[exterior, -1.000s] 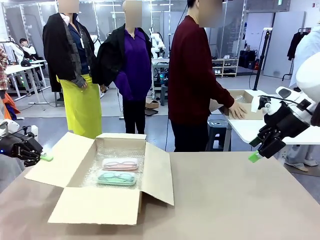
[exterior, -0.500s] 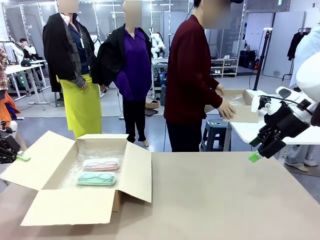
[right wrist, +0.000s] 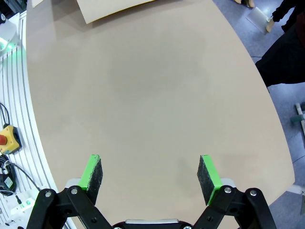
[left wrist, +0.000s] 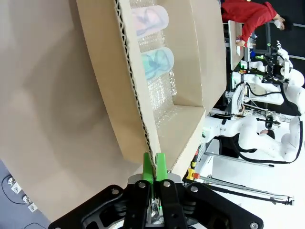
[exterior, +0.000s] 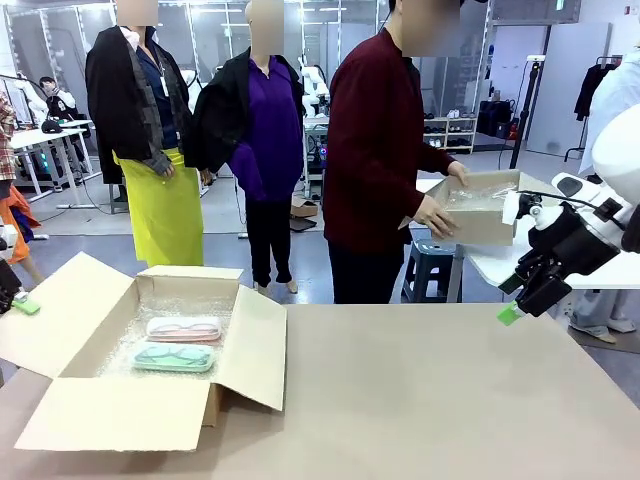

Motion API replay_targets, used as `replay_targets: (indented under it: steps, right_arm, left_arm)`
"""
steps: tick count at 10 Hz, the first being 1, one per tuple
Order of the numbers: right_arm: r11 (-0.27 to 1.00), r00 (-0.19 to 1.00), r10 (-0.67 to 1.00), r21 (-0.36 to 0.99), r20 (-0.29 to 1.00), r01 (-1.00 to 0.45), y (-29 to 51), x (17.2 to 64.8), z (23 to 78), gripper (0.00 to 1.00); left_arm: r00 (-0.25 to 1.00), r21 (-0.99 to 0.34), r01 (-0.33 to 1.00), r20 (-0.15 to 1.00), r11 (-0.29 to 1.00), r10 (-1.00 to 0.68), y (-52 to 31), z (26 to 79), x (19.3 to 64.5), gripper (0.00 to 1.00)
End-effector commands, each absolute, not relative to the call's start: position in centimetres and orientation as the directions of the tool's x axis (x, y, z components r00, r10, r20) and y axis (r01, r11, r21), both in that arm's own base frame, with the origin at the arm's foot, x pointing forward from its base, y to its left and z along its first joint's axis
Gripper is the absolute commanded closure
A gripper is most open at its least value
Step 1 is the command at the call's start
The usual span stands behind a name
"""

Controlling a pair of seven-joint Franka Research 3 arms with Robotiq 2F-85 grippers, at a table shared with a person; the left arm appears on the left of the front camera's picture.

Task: Pack the glasses set securely to prepare it for shipping.
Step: Position the Package Box on the left side of the table.

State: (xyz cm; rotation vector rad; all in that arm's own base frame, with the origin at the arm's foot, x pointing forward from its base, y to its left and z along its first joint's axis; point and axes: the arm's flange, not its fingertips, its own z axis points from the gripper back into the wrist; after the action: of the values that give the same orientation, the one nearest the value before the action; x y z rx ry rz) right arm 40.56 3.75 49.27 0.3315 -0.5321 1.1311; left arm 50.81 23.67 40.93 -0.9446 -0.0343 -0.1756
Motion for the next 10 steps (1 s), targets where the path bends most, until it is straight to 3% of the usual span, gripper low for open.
replay_targets:
  steps: [1,5,6,10]
  right_arm:
    - [0.386,0.315,0.775,-0.017,0.548,-0.922,3.8,40.5,49.4,0.00]
    - [0.386,0.315,0.775,-0.017,0.548,-0.922,3.8,40.5,49.4,0.00]
    - [0.386,0.315,0.775,-0.017,0.548,-0.922,3.8,40.5,49.4,0.00]
    - [0.386,0.315,0.775,-0.017,0.548,-0.922,3.8,40.5,49.4,0.00]
  left_arm:
    - [0.987,-0.803,0.156,0.103,0.575,-0.124,22.9,40.2,50.5,1.00]
    - [0.986,-0.808,0.164,0.123,0.566,-0.110,22.6,40.3,50.3,1.00]
    - [0.985,-0.807,0.169,0.130,0.565,-0.109,22.7,40.4,50.2,0.77]
    - [0.986,-0.753,0.159,0.151,0.639,-0.067,22.0,42.9,48.4,0.02]
